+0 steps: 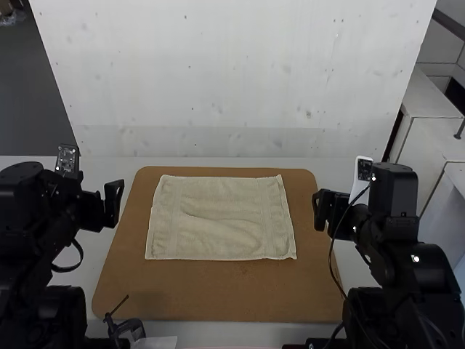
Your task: Fold the towel.
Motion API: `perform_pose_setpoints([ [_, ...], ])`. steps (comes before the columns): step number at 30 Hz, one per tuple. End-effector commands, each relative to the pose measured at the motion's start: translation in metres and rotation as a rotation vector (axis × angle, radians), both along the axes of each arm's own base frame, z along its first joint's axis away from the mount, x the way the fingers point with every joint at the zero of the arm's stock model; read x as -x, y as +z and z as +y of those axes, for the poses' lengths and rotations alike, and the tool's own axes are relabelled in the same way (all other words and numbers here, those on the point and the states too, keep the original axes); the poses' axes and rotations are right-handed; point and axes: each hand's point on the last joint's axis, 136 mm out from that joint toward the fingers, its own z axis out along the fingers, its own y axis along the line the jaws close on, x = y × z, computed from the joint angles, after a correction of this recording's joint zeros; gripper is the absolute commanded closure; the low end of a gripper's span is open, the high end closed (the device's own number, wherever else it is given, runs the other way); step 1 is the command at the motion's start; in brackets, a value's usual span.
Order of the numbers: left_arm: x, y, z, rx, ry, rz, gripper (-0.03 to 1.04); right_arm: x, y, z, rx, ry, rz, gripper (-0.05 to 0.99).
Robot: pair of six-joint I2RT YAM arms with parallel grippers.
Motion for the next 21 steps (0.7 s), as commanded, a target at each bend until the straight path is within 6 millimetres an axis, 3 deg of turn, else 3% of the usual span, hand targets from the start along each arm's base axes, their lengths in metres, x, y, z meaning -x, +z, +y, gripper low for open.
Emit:
perform_pose_setpoints([
  [1, 0.002, 0.014, -0.001, -0.006, -0.006, -0.043, 0.02, 0.000, 0.006, 0.004, -0.002, 0.026, -0.026, -0.03],
  [4, 0.004, 0.012, -0.017, 0.010, -0.099, -0.038, 0.03, 0.000, 0.006, 0.004, -0.003, 0.027, -0.026, -0.03],
  [9, 0.005, 0.015, -0.023, 0.017, -0.133, -0.052, 0.03, -0.001, 0.005, 0.002, 0.002, 0.015, -0.025, -0.03],
  [12, 0.004, 0.019, -0.022, 0.015, -0.129, -0.065, 0.02, 0.000, 0.004, 0.000, 0.007, 0.007, -0.008, -0.03],
  [17, 0.006, 0.043, -0.023, 0.015, -0.130, -0.120, 0.03, 0.002, 0.008, 0.001, 0.007, 0.009, 0.060, -0.03],
  [21, 0.000, 0.046, -0.023, 0.022, -0.131, -0.020, 0.03, -0.001, 0.008, -0.001, 0.008, 0.002, 0.106, -0.03],
])
